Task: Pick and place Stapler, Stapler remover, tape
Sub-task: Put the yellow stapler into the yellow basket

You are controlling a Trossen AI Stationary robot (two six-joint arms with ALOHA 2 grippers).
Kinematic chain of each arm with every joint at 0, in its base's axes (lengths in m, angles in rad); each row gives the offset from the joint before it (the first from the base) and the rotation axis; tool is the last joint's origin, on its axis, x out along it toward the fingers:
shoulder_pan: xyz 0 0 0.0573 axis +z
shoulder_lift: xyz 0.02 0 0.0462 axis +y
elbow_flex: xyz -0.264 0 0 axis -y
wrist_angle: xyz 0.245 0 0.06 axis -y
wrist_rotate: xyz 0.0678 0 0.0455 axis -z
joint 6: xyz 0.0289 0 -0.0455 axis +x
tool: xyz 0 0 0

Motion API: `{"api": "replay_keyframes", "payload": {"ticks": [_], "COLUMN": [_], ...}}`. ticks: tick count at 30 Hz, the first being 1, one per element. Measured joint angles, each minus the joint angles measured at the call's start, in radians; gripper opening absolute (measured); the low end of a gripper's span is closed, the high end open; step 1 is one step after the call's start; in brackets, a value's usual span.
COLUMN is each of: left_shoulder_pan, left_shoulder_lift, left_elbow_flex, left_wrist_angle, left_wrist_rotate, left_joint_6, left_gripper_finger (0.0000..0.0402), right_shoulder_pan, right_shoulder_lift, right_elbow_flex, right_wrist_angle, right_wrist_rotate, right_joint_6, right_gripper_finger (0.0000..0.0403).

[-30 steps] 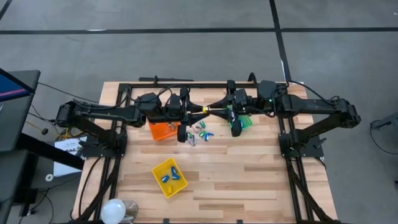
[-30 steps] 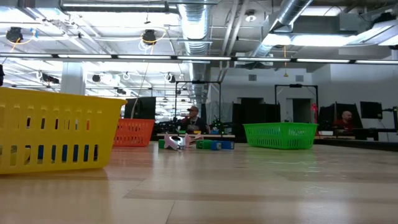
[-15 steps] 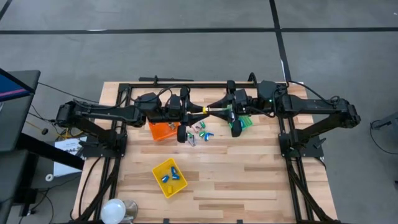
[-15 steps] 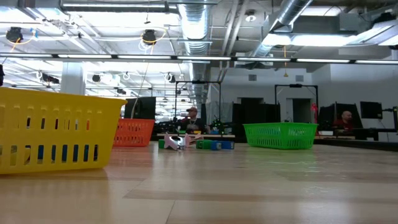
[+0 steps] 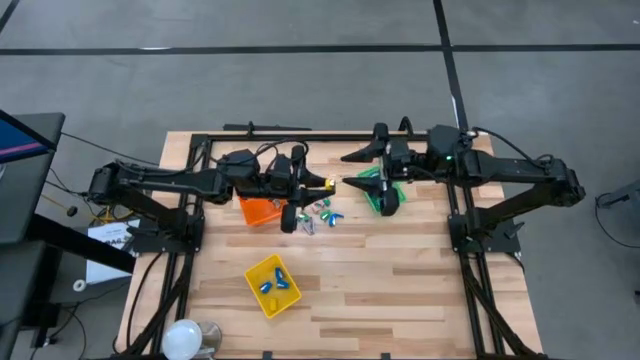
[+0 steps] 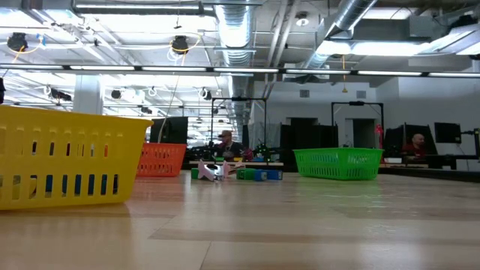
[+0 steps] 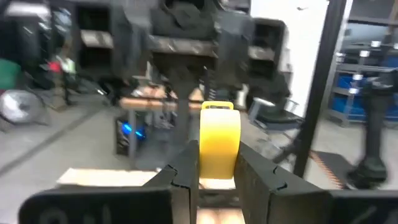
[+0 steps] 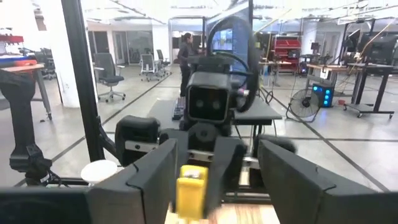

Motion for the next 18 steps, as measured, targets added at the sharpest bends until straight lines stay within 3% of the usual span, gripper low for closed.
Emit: {"api": "replay_keyframes", "payload": {"ticks": [9, 18], "left_shoulder_pan": [-0.028, -0.101], "left_shoulder_lift": [-0.076, -0.121], "left_elbow_flex": [0.001, 0.0], "left_wrist_angle": [-0.322, -0.661], "left_wrist_rotate": [0.108, 0.114], "left_joint_6": [-0.029, -0.029], "left_gripper_finger": [0.0066, 0.0065], "right_shoulder_pan": [-0.002, 0.0], "right_shoulder_lift": [-0.057, -0.037], "right_elbow_flex": [0.001, 0.0], "right_wrist_angle": [-0.178, -0.216], "right_wrist_rotate": [0.03, 0.026], "right_joint_6": [0.029, 0.037], "right_gripper_finger": [0.0194, 0.0163]}}
